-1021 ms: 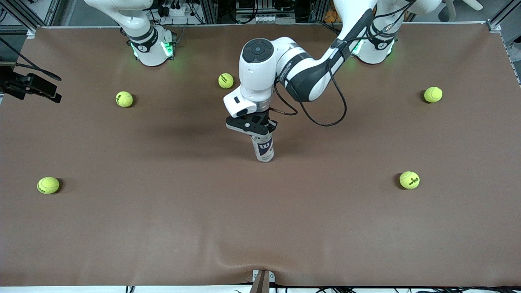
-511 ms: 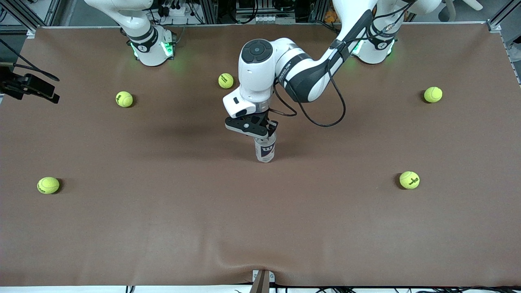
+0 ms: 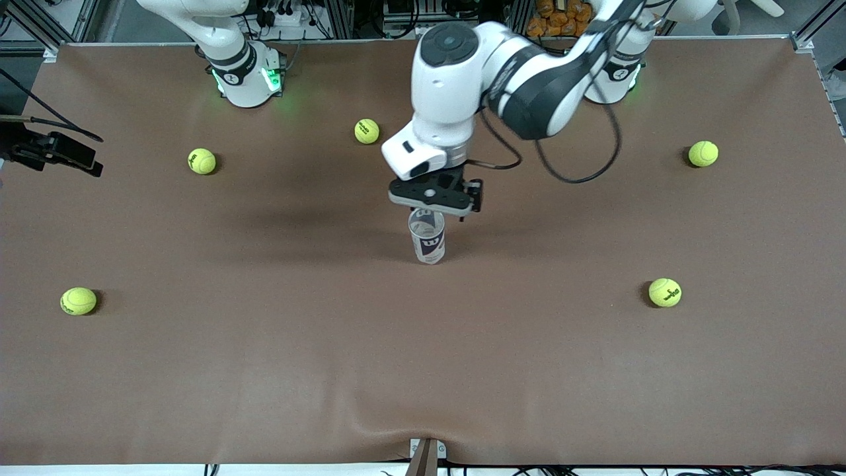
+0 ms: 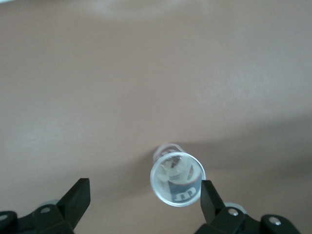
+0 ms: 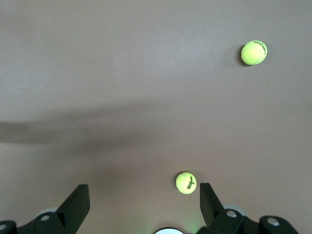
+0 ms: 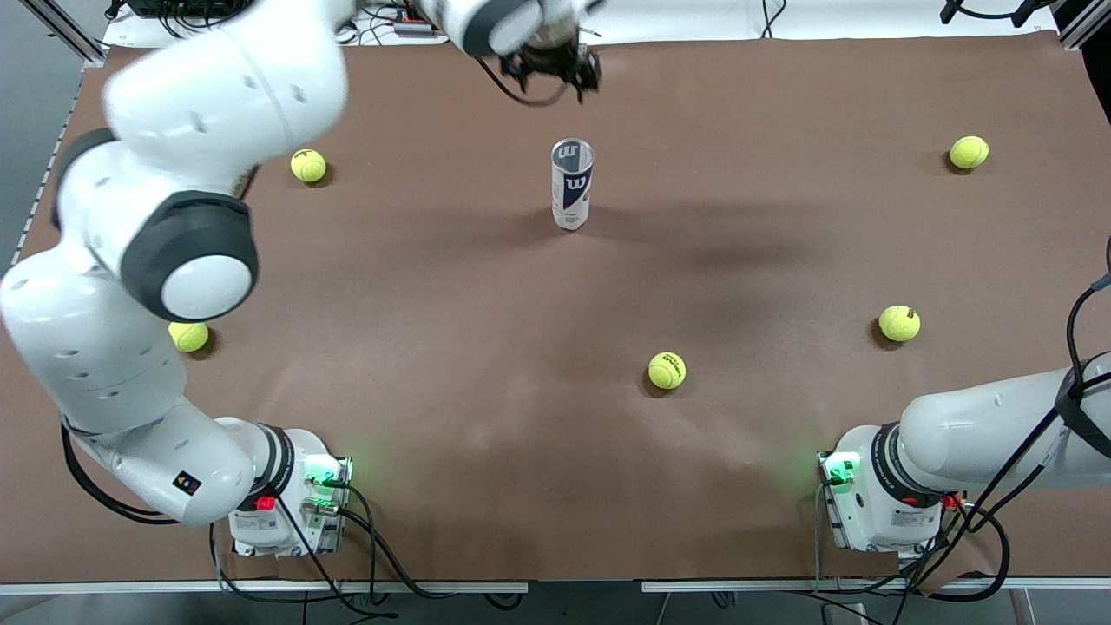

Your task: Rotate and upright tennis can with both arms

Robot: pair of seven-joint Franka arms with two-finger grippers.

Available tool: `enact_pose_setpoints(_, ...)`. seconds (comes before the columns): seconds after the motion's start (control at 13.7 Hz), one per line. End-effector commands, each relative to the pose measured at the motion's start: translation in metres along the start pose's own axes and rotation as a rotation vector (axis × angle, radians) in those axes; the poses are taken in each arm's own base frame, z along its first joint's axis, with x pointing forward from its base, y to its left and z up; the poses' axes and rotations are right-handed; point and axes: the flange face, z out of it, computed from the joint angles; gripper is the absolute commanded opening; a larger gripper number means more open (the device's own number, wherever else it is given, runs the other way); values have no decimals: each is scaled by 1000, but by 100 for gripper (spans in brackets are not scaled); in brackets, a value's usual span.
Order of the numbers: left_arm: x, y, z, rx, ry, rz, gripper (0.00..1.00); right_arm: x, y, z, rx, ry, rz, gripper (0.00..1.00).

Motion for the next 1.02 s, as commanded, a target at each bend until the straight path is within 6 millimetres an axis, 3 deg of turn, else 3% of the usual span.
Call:
enact_pose_setpoints(0.0,9,-65,-67,10,1,-94,100,-1,4,-6,-1,13,6,100)
enact_pose_setpoints(0.36,14,-204,-136,68,-79,-71,100,-1,5,-9,0,18,9,100)
enact_pose_setpoints(0.51,8,-247,-142,74,-141,-107,100,-2,5,-8,-1,15,9,100)
enact_pose_setpoints(0.8,-15,-303,-149,8,-183,-214,100,-4,6,-15,-1,28,9,100)
enact_pose_setpoints(0.95,-25,-317,-142,4,-194,-245,100,-3,7,-15,-1,27,11,100)
